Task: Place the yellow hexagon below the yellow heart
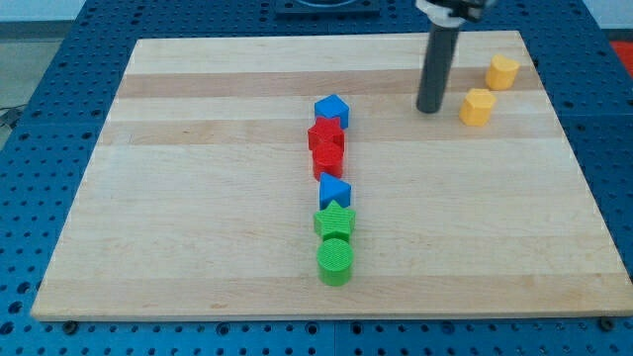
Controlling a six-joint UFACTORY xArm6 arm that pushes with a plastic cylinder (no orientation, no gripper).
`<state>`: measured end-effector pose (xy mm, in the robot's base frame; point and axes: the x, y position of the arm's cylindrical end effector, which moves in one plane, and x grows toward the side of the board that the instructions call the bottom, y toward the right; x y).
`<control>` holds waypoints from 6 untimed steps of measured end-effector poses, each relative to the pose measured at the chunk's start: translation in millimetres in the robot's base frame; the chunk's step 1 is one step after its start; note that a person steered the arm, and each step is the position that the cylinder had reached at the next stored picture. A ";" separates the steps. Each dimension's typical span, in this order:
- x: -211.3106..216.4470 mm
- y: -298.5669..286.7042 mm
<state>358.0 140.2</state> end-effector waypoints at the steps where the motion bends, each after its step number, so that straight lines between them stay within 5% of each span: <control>1: 0.8 1.8; 6: 8.5 57.0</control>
<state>366.4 197.2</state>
